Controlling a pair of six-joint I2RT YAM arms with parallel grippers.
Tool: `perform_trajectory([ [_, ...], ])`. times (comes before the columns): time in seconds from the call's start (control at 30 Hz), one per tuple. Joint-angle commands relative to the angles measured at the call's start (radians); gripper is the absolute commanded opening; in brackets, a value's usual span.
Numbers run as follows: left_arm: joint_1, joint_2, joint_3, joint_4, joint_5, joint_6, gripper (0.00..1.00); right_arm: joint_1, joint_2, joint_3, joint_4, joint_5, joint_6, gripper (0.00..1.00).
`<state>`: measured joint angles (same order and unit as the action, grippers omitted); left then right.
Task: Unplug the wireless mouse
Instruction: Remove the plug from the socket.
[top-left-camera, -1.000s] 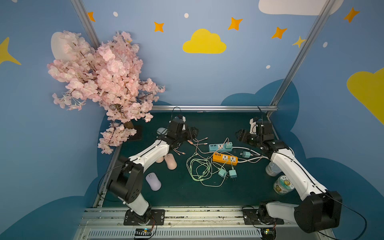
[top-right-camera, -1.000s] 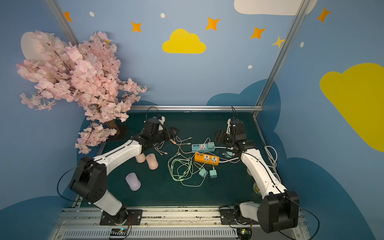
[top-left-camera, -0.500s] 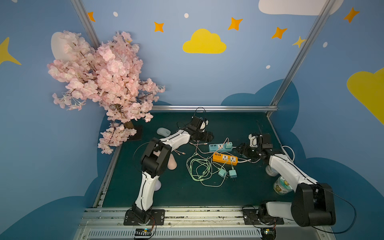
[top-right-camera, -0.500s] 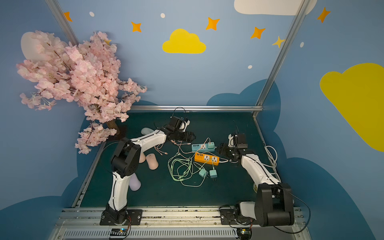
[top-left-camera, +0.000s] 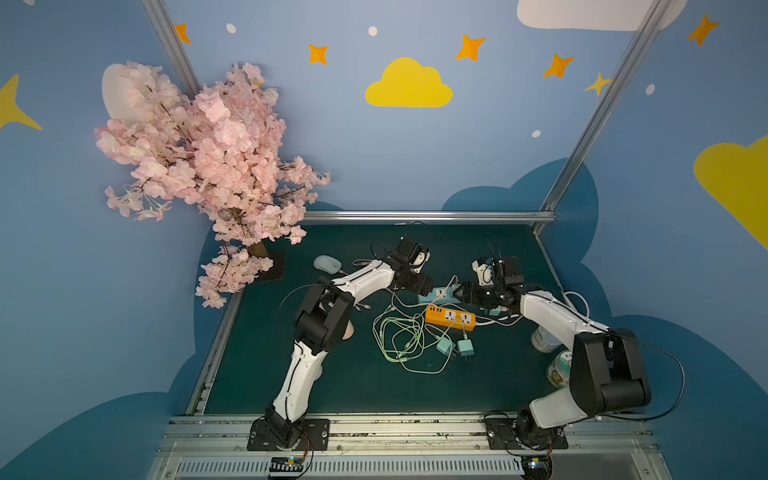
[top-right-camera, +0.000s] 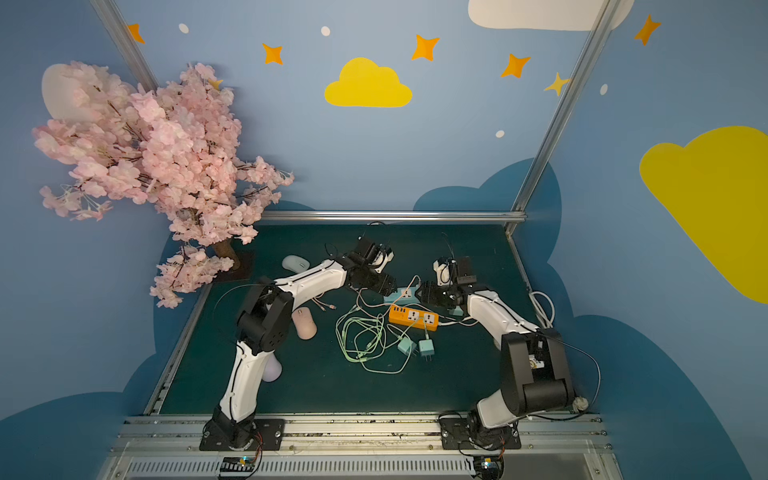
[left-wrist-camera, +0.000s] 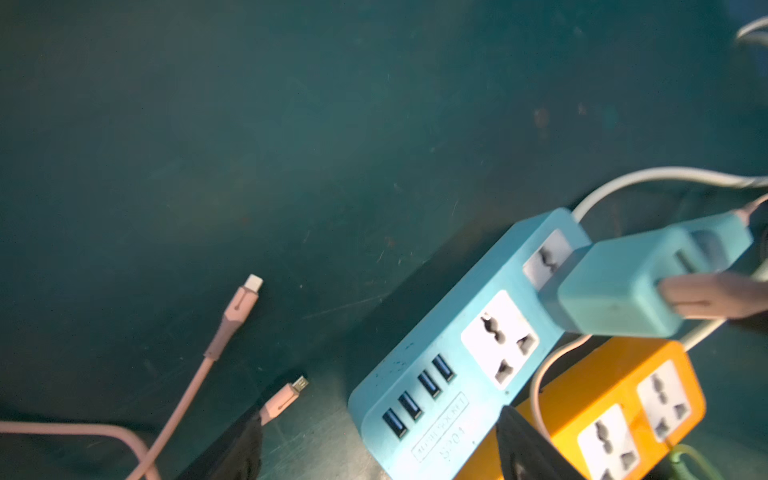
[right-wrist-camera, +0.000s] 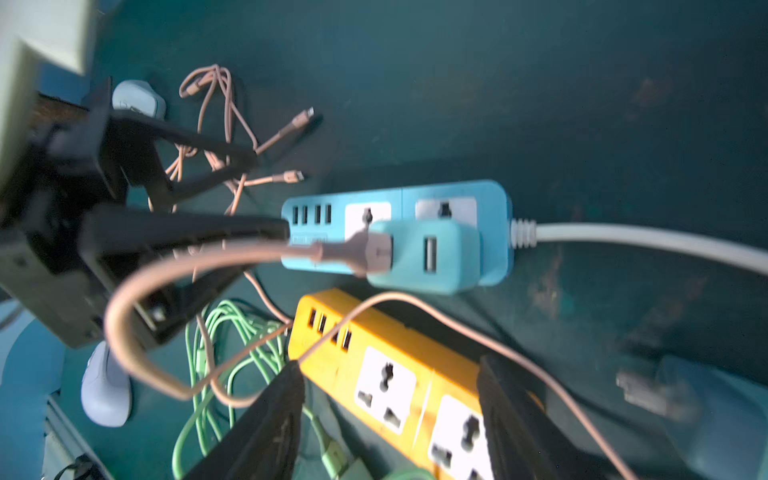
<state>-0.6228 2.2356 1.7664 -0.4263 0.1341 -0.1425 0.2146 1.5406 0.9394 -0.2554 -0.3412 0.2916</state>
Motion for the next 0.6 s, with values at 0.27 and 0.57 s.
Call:
perform_trajectory([
  [0.27, -0.026, 0.069, 0.070, -0.129, -0.118, 0.113, 0.87, 0.029, 0.126, 0.047, 0.137, 0.065, -0.074, 0.62],
  [0.57, -0.050, 0.091, 0.065, -0.147, -0.204, 0.154, 0.87, 0.088, 0.181, 0.108, 0.103, 0.251, -0.118, 0.62],
])
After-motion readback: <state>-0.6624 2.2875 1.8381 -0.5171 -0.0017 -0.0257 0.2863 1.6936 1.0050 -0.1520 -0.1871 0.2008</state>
